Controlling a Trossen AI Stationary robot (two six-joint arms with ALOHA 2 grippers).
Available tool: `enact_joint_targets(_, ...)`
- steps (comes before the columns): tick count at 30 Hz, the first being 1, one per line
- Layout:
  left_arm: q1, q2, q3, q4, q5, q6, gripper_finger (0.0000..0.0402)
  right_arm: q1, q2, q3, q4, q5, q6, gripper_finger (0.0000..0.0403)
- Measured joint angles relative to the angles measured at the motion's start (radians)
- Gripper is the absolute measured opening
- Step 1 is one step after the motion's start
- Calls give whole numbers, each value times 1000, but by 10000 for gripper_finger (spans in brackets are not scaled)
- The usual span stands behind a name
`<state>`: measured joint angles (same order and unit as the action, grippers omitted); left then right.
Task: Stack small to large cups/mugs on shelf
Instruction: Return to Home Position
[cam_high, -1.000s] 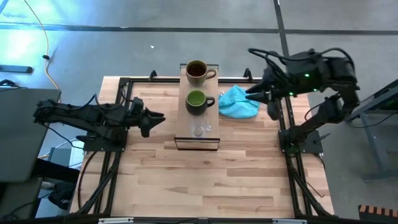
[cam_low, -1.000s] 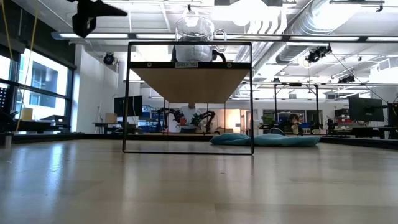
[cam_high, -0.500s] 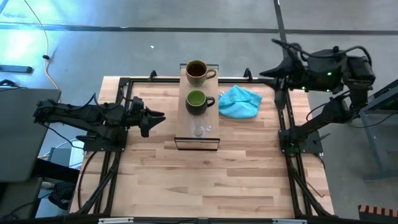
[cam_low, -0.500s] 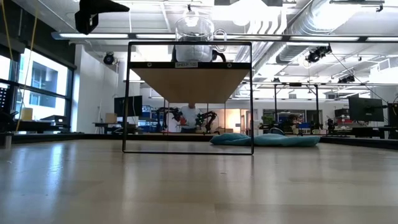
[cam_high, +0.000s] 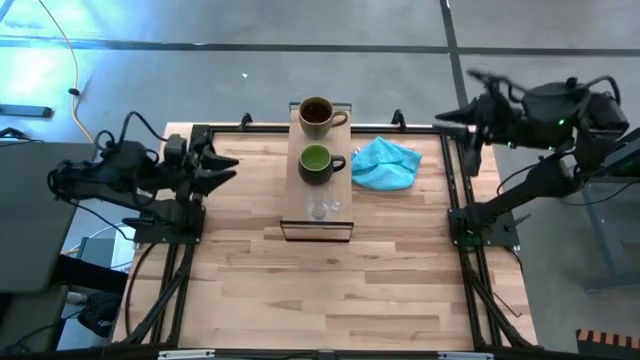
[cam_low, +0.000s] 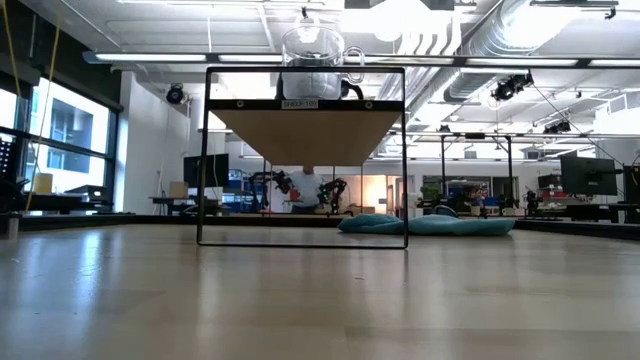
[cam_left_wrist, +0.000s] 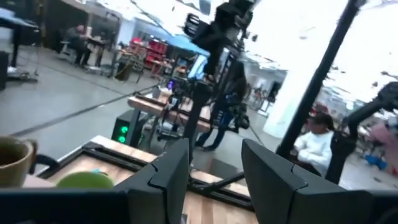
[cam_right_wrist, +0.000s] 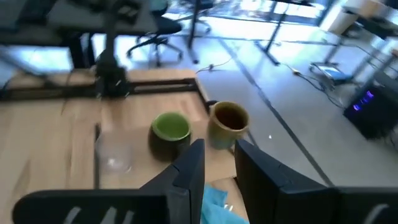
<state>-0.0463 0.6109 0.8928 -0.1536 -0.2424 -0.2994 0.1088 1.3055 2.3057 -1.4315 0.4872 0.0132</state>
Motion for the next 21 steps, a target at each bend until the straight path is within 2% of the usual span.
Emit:
enact_joint_targets(4, 0, -23, -3, -57, -22, -44, 138, 57, -28, -85, 14, 10, -58, 81)
enact_joint_targets(9, 0, -9, -3, -28, 28, -105, 138, 71, -83, -220, 52, 210, 63, 81)
enact_joint_targets(11, 0, 1, -3, -27, 28, -121, 138, 70, -100, -263, 52, 246, 119, 81)
enact_joint_targets(13, 0, 2, -3, -50, 15, -79, 138, 67, -113, -298, 29, 244, 98, 81)
enact_joint_targets(17, 0, 2, -4, -131, -13, -40, 138, 62, -133, -359, -147, 204, 100, 81)
enact_joint_targets(21, 0, 2, -4, -156, -98, -56, 138, 46, -199, -472, -110, 193, 178, 81)
